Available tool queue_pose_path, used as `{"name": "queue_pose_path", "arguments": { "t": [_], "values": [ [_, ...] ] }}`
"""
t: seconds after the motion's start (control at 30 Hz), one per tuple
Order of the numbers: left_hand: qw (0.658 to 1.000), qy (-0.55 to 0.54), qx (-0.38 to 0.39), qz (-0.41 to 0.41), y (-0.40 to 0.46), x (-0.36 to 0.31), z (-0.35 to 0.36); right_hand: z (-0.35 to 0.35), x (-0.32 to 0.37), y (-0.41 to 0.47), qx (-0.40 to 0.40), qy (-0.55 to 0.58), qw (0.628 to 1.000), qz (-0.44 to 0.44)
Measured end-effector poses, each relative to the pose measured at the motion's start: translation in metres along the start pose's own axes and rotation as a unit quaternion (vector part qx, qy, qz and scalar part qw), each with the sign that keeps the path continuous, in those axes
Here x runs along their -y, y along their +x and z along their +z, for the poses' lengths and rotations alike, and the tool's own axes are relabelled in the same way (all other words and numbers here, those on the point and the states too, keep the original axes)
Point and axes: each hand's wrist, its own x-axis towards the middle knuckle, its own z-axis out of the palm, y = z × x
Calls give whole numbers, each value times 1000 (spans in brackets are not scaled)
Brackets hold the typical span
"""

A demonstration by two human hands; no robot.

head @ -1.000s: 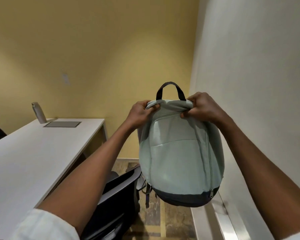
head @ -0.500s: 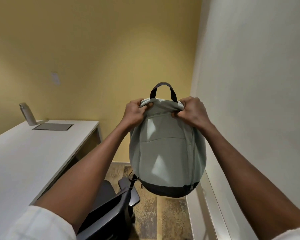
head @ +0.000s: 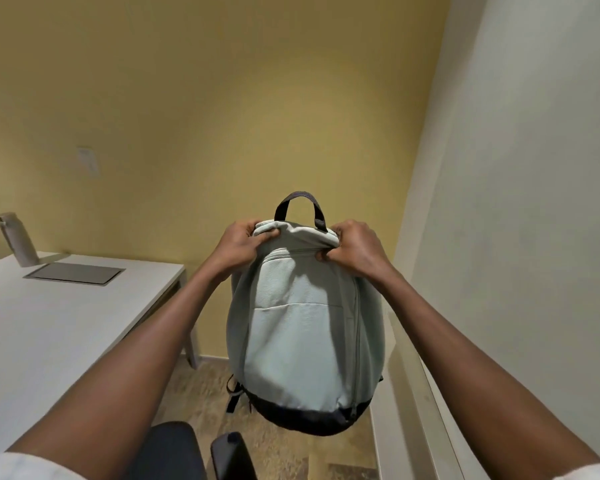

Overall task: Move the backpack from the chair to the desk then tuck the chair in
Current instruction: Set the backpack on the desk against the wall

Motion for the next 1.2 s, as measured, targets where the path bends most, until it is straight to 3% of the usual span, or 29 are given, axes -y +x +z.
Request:
{"name": "queue_pose_path", "arguments": {
  "t": [0.57, 0.73, 0.97, 1.2],
  "values": [
    [996, 31, -65, -44, 152, 87, -37, 106, -17, 188, 9, 28, 998, -58],
    [991, 49, -95, -77, 194, 115, -49, 142, -23, 250, 64, 69, 991, -94],
    [990, 72, -61, -109, 255, 151, -73, 194, -30, 335, 190, 150, 964, -108],
    [975, 115, -141, -128, 301, 182, -86, 237, -25, 404, 227, 182, 947, -137]
  ]
}}
